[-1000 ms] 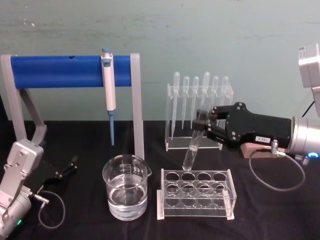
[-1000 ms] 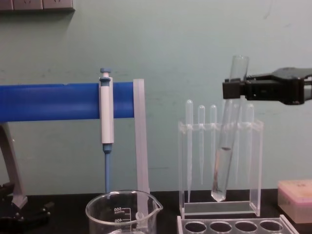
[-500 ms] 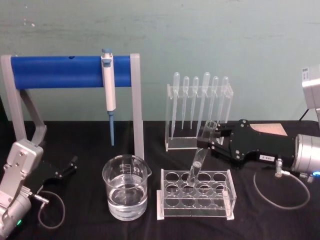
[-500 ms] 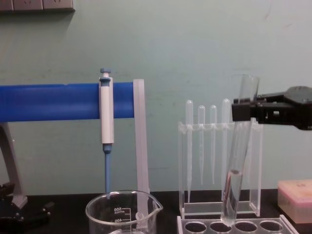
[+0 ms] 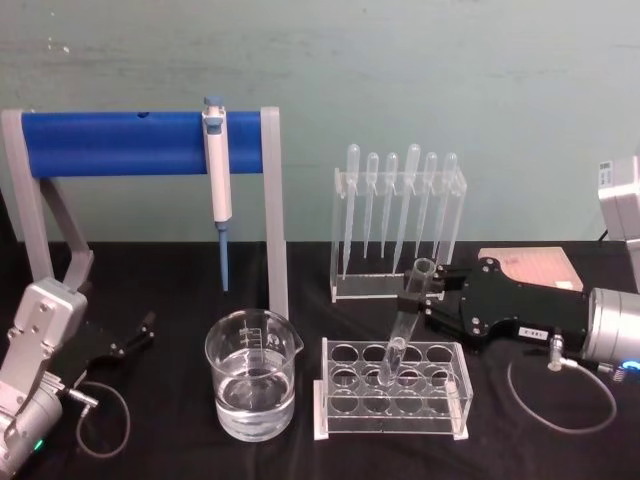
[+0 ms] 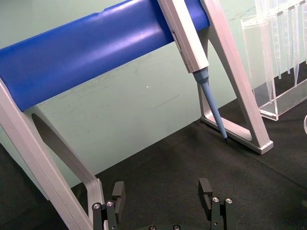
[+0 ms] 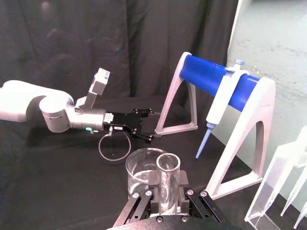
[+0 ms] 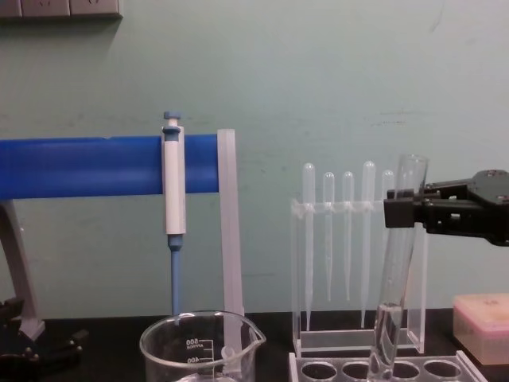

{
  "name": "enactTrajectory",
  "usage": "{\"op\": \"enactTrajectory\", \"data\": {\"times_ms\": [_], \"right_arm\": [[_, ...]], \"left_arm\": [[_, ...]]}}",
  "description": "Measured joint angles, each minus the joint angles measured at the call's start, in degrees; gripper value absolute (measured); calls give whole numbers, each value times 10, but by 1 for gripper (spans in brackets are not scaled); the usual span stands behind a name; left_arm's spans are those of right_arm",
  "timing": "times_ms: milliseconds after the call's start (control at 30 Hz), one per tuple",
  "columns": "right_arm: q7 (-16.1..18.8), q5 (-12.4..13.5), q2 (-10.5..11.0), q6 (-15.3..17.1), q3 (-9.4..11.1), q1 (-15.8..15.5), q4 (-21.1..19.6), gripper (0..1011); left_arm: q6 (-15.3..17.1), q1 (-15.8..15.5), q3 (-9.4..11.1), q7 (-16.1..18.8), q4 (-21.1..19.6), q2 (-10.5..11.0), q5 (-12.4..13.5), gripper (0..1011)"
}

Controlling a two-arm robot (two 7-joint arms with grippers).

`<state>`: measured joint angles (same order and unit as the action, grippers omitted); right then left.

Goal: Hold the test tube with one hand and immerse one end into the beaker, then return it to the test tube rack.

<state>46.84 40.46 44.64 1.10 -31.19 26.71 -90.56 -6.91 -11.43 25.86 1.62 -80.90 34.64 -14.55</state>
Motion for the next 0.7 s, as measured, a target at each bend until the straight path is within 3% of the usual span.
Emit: {"op": "enactTrajectory", "data": {"times_ms": [700], "right_arm": [[18,-15,-32,-13,-8,7,49,225]], "left_arm": [[0,0,0,0,0,0,0,1000]]}}
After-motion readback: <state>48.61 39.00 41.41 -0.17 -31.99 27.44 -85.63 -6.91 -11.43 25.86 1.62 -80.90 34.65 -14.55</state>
